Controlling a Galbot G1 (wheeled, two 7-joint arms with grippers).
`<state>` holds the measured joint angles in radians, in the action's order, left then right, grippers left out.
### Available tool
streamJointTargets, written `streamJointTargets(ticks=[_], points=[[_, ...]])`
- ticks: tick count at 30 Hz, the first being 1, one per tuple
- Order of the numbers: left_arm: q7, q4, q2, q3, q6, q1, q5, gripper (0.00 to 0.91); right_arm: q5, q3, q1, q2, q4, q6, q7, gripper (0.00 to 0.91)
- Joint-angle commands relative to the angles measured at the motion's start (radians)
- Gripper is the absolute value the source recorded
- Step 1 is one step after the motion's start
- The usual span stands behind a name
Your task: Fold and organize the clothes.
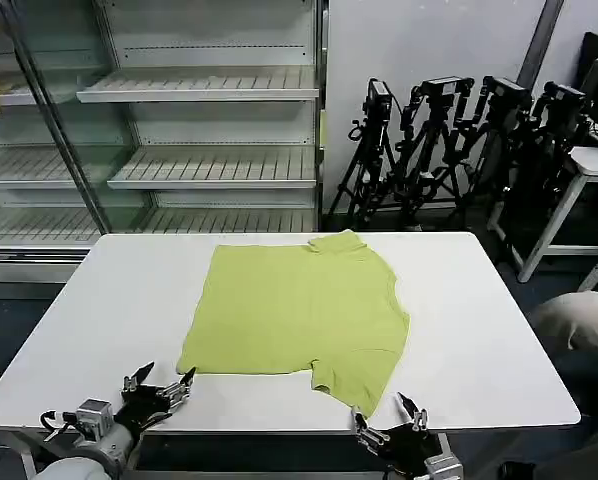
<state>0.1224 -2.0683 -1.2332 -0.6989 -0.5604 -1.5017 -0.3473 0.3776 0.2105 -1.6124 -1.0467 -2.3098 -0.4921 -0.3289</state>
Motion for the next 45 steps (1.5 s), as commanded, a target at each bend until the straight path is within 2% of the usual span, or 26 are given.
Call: streamJointTargets(ticks=[1,20,26,35,39,42,45], points=[[-0.009,0.015,-0.001,0.002,-0.016,0.003,-0.018,0.01,0.02,-0.009,0.009,-0.002,0.003,-0.02,-0.017,0.0],[0.008,0.001,-0.003,0.014,-0.015,0.0,-0.034,0.01,0.043,-0.015,0.031,-0.011,0.009,-0.027,-0.004,0.0],[0.005,-0.013,0.028,0.036,-0.016,0.027,-0.036,0.01,0.038,-0.005,0.064,-0.015,0.0,-0.024,-0.001,0.0],[-0.094,0.014,0.06,0.06,0.033,0.165,-0.142,0.01,0.038,0.043,0.189,-0.035,0.001,-0.036,0.027,0.0],[-0.132,0.052,0.074,0.095,0.032,0.24,-0.176,0.0,0.05,0.055,0.266,-0.047,0.066,-0.048,0.039,0.0],[-0.164,0.084,0.077,0.135,0.085,0.259,-0.176,0.0,0.07,0.059,0.312,-0.049,0.115,-0.047,0.041,0.0],[-0.168,0.107,0.074,0.157,0.1,0.292,-0.178,0.01,0.08,0.061,0.369,-0.062,0.162,-0.044,0.056,0.0]])
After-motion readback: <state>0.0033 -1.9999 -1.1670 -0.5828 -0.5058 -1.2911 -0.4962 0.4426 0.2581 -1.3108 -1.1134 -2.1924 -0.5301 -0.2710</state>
